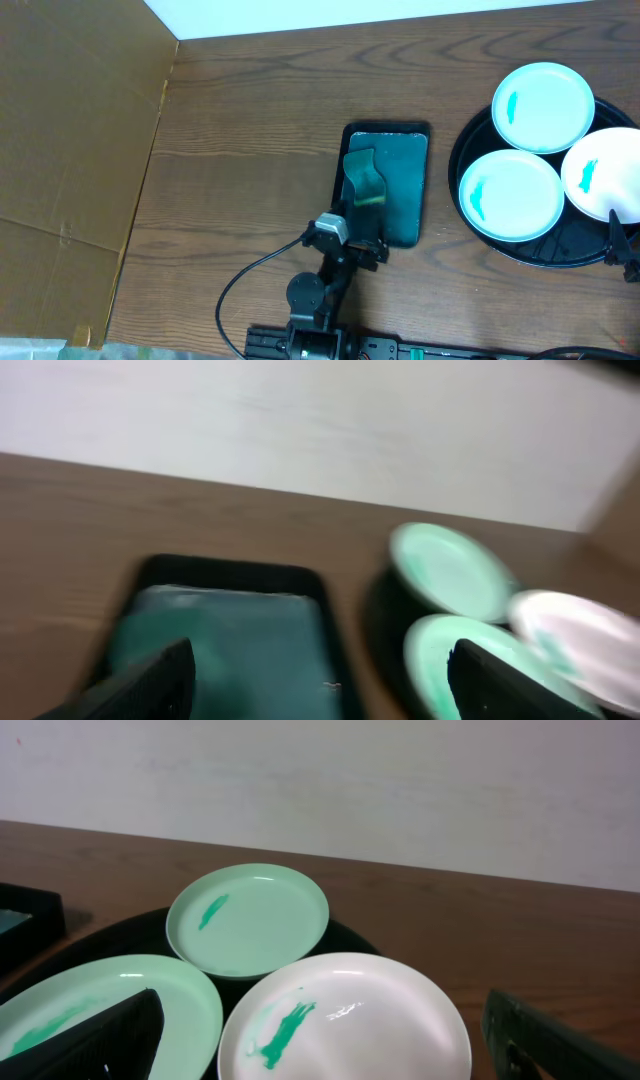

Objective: Clean dirty plates on tray and stack at the side
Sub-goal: 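Move the left gripper over the green sponge in the water tray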

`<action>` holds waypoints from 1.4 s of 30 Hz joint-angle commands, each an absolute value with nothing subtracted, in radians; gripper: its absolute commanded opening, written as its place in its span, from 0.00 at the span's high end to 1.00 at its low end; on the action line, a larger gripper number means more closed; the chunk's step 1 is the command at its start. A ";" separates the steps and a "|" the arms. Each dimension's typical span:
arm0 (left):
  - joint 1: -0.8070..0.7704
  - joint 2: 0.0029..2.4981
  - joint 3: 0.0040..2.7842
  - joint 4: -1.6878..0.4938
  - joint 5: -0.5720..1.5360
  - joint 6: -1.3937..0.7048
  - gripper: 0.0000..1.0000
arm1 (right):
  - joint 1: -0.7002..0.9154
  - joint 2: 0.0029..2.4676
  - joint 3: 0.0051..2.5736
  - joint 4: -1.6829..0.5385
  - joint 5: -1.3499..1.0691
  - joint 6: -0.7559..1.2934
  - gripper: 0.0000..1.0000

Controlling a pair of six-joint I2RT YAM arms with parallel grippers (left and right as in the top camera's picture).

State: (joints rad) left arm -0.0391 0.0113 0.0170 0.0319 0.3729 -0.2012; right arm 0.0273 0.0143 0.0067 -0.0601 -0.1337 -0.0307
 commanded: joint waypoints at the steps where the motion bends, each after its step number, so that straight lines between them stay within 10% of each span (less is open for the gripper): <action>1: -0.035 0.004 0.004 0.131 0.579 -0.249 0.19 | 0.021 0.009 0.006 -0.064 -0.128 -0.039 0.01; 9: -0.034 0.069 0.137 0.348 0.506 -0.215 0.19 | 0.021 0.009 0.006 -0.064 -0.128 -0.039 0.01; 24: -0.034 0.992 0.984 -0.480 0.502 0.071 0.19 | 0.021 0.009 0.006 -0.064 -0.128 -0.039 0.01; 30: -0.034 1.237 1.166 -0.762 0.194 -0.113 0.14 | 0.021 0.009 0.006 -0.064 -0.128 -0.039 0.01; 31: -0.034 1.268 1.186 -0.789 0.195 -0.112 0.02 | 0.021 0.009 0.006 -0.064 -0.128 -0.039 0.01; 42: -0.034 1.457 1.194 -0.809 0.096 -0.337 0.02 | 0.021 0.009 0.006 -0.064 -0.128 -0.039 0.01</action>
